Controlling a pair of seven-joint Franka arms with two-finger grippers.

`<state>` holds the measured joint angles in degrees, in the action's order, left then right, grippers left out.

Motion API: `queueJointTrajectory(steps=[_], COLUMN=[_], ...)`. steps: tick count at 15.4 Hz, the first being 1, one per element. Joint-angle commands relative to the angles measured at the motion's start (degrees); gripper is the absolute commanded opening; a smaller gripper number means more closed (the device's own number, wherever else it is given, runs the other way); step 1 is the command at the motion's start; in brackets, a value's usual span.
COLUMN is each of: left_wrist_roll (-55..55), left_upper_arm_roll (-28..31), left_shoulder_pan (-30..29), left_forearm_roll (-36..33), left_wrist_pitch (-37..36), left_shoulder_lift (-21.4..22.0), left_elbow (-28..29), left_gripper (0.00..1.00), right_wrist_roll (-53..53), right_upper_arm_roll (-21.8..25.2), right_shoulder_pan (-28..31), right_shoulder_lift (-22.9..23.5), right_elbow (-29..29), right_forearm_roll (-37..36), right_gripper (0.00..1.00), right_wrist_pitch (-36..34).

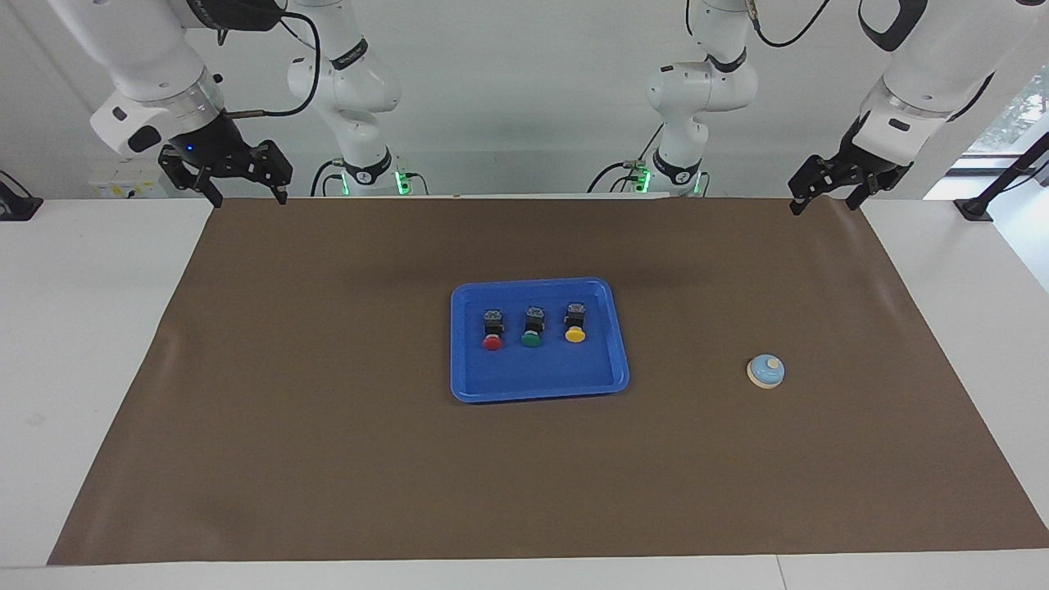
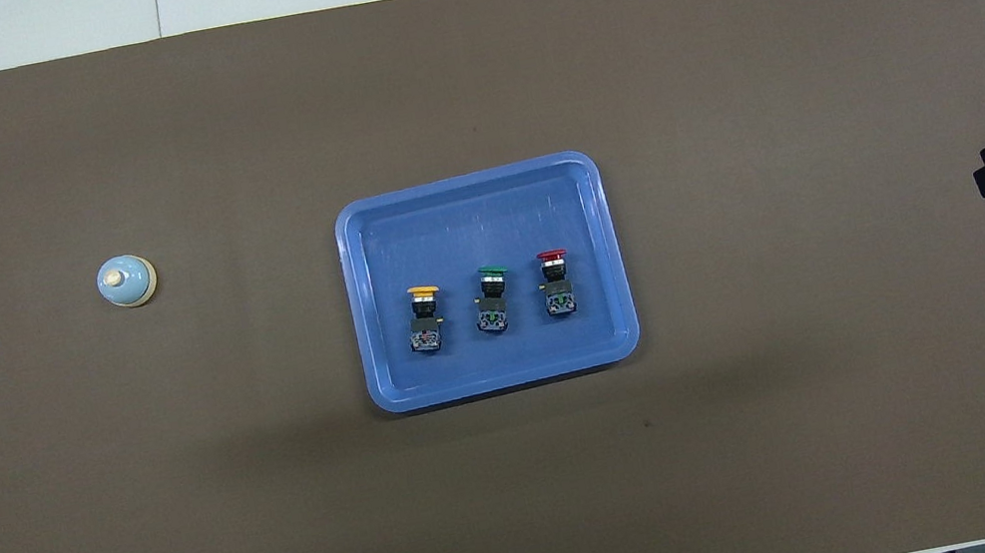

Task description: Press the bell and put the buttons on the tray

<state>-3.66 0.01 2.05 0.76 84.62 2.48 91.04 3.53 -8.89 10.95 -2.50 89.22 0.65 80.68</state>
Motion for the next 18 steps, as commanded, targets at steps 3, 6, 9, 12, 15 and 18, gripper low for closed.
queueJointTrajectory(steps=[3,6,9,12,15,18], left_wrist_roll=[-1.0,-1.1,-1.9,-1.5,-1.2,-0.9], left_upper_arm_roll=[0.7,0.6,0.4,0.4,0.4,0.5], left_shoulder_pan=[1.0,1.1,1.6,1.4,1.2,0.9], left_forearm_roll=[-0.1,-0.4,-0.4,-0.3,-0.3,-0.4], left_wrist_pitch=[-0.7,-0.8,4.7,12.8,19.6,25.3], left_shoulder_lift=[0.6,0.7,1.0,2.1,-4.3,-11.5], left_elbow=[0.5,0.5,3.1,8.8,8.4,7.5], left_gripper=[1.00,1.00,0.30,0.00,0.00,0.00], right_wrist_roll=[1.8,3.5,3.4,3.2,3.1,2.6], right_upper_arm_roll=[7.0,11.9,11.9,11.9,11.9,11.9], right_shoulder_pan=[-6.3,-9.8,-9.5,-9.5,-9.8,-10.1], right_shoulder_lift=[1.8,1.9,1.4,0.7,0.7,0.9], right_elbow=[-7.1,-5.9,-3.4,-1.4,-1.9,-2.1], right_forearm_roll=[0.0,-0.2,-0.1,-0.2,-0.2,-2.0], right_gripper=[1.00,1.00,1.00,1.00,1.00,1.00], right_wrist_pitch=[-4.4,-3.3,-2.3,-1.7,-1.2,-0.2])
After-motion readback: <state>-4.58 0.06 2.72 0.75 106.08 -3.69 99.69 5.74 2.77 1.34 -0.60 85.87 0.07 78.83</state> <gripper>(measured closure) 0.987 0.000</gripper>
